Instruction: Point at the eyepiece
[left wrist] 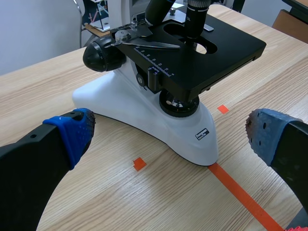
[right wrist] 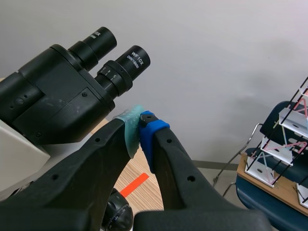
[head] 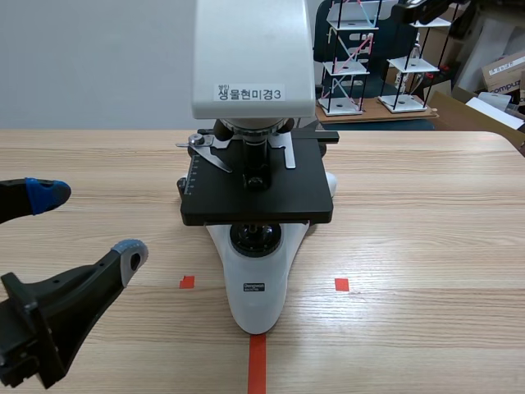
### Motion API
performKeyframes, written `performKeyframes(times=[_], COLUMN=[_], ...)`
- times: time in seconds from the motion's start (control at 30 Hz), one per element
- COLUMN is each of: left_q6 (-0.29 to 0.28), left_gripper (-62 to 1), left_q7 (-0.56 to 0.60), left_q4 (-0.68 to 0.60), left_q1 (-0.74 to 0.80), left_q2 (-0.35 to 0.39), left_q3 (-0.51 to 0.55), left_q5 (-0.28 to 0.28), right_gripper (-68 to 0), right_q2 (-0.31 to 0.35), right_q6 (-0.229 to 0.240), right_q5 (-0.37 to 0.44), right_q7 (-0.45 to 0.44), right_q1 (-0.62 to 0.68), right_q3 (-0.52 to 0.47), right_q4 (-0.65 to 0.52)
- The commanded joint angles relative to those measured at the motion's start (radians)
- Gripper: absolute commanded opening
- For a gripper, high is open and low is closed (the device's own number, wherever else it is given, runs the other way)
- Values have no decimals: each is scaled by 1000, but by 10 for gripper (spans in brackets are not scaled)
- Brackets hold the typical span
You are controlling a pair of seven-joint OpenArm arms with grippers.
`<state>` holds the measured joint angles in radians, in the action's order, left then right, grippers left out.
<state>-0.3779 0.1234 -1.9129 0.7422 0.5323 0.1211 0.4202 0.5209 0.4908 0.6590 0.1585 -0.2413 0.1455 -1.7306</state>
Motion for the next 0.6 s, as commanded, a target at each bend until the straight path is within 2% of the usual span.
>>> performKeyframes(times=[0.0, 0.57], left_q6=[-3, -3], left_gripper=[14, 14], left_q7=[14, 14], left_q4=[-13, -13], left_q1=[2, 2], left_q2=[0, 0], left_q3=[4, 4], left_q5=[6, 6], right_gripper=[-679, -679], right_q2=[0, 0], right_q6=[-3, 5], right_q5=[8, 8], right_q7=[-27, -33], right_q1=[-23, -33], right_q3=[-3, 0], right_q4=[-12, -11])
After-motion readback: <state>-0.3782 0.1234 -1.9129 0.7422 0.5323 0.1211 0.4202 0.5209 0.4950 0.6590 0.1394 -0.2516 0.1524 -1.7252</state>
